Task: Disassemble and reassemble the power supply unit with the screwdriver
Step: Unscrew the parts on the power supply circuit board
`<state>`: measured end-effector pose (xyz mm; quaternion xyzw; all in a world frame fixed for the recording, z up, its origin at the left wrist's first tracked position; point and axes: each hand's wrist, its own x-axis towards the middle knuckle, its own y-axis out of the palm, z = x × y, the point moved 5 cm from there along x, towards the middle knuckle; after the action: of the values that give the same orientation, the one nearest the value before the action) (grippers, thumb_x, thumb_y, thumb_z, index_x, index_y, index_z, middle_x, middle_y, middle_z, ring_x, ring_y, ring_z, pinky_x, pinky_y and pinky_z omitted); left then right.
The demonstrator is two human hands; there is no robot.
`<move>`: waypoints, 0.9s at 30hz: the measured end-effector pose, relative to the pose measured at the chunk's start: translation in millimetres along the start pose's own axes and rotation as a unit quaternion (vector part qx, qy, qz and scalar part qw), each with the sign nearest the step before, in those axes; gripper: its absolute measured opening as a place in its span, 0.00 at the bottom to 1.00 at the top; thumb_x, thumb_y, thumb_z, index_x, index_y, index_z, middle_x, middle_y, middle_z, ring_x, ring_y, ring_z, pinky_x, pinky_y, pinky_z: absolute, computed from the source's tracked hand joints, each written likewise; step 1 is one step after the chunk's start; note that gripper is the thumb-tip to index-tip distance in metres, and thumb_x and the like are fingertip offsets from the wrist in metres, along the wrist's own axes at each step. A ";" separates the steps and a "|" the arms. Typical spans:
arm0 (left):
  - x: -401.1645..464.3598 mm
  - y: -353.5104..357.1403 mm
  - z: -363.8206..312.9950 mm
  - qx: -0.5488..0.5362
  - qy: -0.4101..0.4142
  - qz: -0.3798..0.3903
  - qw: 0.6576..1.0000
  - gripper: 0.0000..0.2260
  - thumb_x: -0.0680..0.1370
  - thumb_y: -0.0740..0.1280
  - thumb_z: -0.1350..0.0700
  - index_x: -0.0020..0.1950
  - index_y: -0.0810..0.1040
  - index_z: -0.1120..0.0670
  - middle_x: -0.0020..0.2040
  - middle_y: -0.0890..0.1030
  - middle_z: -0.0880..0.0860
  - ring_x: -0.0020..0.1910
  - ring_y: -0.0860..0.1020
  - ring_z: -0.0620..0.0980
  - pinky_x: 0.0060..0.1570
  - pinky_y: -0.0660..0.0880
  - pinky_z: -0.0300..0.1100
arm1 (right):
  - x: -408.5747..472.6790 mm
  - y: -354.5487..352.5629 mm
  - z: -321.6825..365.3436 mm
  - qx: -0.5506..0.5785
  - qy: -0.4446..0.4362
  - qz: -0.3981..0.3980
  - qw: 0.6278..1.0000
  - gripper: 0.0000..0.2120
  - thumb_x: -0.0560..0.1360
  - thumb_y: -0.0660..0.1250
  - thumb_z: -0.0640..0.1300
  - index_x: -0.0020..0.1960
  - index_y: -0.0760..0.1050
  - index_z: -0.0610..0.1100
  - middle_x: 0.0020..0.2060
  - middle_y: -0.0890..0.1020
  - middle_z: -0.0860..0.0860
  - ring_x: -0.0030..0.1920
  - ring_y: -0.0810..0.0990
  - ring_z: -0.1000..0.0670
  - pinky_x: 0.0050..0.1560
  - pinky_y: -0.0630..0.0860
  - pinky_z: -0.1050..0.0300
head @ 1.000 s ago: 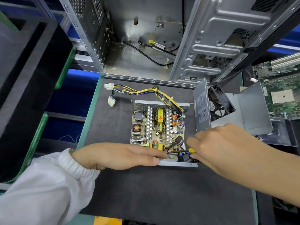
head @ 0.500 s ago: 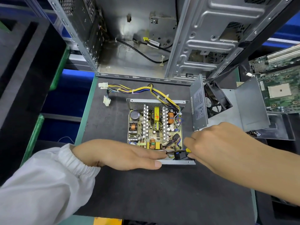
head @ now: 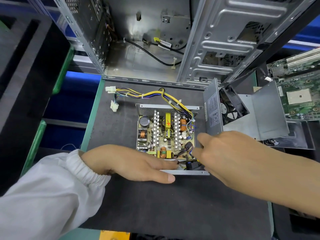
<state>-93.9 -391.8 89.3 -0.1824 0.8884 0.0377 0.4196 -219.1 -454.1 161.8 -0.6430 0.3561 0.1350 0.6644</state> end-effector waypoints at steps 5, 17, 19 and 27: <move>1.2 -1.9 -1.8 0.017 -0.001 0.002 1.000 0.29 0.82 0.53 0.40 0.81 0.49 0.46 0.79 0.48 0.37 0.76 0.48 0.34 0.75 0.43 0.35 | 4.1 -11.0 -5.1 -0.015 0.002 -0.016 1.000 0.13 0.73 0.64 0.36 0.53 0.63 0.46 0.39 0.57 0.49 0.27 0.60 0.50 0.24 0.52 0.56; -2.9 0.1 -5.8 -0.002 0.032 -0.013 0.999 0.26 0.83 0.54 0.44 0.80 0.53 0.47 0.78 0.53 0.38 0.75 0.52 0.33 0.75 0.47 0.33 | 2.6 -24.9 -1.3 0.006 -0.003 -0.049 0.999 0.18 0.69 0.65 0.34 0.51 0.59 0.45 0.43 0.57 0.47 0.29 0.64 0.48 0.24 0.55 0.55; -3.4 0.4 -7.3 -0.007 0.041 -0.014 0.999 0.25 0.83 0.54 0.45 0.80 0.54 0.47 0.78 0.56 0.39 0.75 0.55 0.35 0.76 0.50 0.37 | 2.4 -31.2 1.4 -0.024 -0.006 -0.072 0.997 0.13 0.72 0.63 0.34 0.47 0.61 0.46 0.41 0.59 0.48 0.28 0.62 0.48 0.25 0.52 0.56; -3.8 1.9 -9.3 -0.041 0.068 -0.015 0.997 0.23 0.84 0.55 0.49 0.79 0.59 0.50 0.76 0.65 0.42 0.73 0.63 0.39 0.74 0.57 0.39 | 7.7 -31.5 5.5 -0.047 0.013 -0.055 0.997 0.15 0.76 0.64 0.45 0.58 0.60 0.47 0.43 0.67 0.48 0.25 0.60 0.51 0.24 0.55 0.59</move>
<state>-99.2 -391.0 98.0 -0.2144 0.9098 0.0550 0.3511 -191.9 -455.3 180.3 -0.6938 0.3224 0.1068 0.6350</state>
